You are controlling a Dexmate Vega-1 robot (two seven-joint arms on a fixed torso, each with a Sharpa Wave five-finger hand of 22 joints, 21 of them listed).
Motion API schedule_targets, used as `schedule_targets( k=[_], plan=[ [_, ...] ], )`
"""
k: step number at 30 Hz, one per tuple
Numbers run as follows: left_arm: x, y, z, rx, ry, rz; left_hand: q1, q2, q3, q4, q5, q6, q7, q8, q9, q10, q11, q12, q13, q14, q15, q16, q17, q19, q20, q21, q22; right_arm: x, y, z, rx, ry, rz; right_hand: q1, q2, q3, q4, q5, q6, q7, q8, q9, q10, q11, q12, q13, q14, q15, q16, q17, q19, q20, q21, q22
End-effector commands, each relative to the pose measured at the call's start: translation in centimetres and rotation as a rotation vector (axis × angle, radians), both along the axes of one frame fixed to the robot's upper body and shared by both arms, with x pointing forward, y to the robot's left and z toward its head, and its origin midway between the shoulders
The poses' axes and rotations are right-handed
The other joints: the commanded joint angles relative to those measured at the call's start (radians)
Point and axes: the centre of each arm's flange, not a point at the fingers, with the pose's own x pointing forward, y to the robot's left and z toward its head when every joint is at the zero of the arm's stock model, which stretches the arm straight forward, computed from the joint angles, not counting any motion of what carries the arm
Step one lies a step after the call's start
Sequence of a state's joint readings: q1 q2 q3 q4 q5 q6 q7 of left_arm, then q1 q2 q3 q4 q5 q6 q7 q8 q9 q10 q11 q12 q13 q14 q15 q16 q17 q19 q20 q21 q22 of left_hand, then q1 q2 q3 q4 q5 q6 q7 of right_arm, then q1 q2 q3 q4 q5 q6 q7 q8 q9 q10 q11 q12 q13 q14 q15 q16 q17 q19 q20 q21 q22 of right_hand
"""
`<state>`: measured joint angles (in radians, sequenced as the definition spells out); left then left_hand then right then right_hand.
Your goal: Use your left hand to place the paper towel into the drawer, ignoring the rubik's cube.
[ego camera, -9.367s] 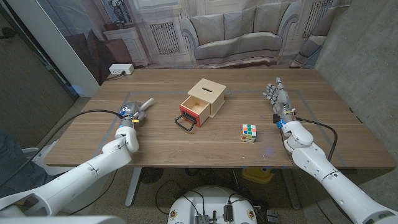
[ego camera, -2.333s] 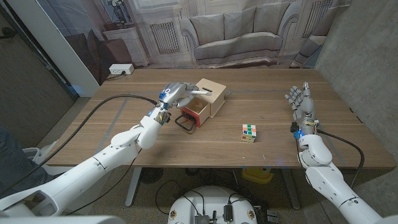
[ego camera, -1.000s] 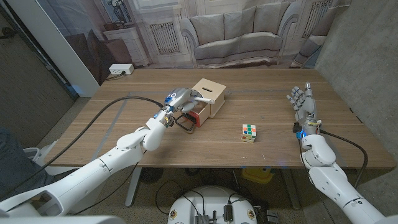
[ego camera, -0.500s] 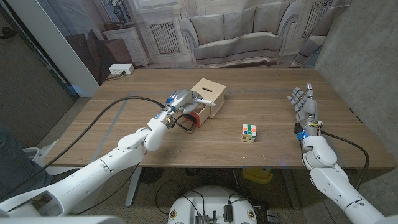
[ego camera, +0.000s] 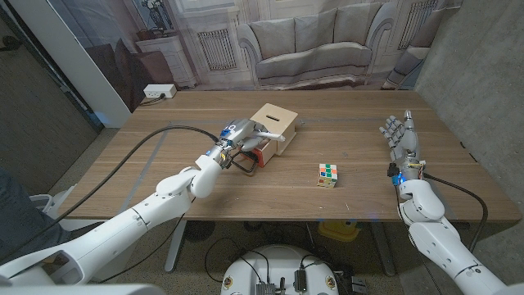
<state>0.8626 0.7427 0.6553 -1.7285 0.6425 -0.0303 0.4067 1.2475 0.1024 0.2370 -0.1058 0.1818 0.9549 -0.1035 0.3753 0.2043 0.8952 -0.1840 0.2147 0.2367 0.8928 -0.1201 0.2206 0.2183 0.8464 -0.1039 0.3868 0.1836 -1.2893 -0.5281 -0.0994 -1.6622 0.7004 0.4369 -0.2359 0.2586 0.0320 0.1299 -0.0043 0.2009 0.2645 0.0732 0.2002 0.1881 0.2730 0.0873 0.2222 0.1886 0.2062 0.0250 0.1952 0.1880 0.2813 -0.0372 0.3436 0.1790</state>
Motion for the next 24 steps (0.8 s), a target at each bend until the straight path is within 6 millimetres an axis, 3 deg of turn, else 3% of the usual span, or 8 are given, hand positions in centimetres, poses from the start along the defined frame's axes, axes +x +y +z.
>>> schedule_targets(
  k=[1,24],
  plan=[
    [-0.02,0.13,-0.01,0.018,0.041,0.017,-0.008,-0.001,0.000,0.002,-0.001,0.009,0.001,0.007,0.004,0.015,0.002,0.003,0.003,0.011,-0.099,0.000,0.002,0.007,-0.018,0.003,0.002,-0.14,0.36,-0.02,0.001,0.001,0.002,0.003,0.008,-0.004,-0.002,-0.001,0.007,0.005,-0.002,0.003,0.009,-0.001,-0.003,0.001,0.010,0.003,-0.001,0.002,0.010,-0.018,-0.004,0.003],
    [0.43,0.78,0.10,0.030,0.098,0.060,-0.028,-0.005,-0.005,0.010,-0.001,-0.023,0.004,-0.007,0.003,-0.017,0.000,-0.015,0.003,-0.017,-0.095,-0.015,-0.001,-0.025,-0.013,-0.010,0.001,-0.48,1.01,-0.13,-0.001,0.003,-0.002,0.004,0.010,-0.005,-0.004,-0.002,0.008,0.004,-0.002,0.003,0.009,0.001,-0.003,0.001,0.011,0.002,-0.001,0.002,0.013,-0.017,-0.010,0.003]
  ],
)
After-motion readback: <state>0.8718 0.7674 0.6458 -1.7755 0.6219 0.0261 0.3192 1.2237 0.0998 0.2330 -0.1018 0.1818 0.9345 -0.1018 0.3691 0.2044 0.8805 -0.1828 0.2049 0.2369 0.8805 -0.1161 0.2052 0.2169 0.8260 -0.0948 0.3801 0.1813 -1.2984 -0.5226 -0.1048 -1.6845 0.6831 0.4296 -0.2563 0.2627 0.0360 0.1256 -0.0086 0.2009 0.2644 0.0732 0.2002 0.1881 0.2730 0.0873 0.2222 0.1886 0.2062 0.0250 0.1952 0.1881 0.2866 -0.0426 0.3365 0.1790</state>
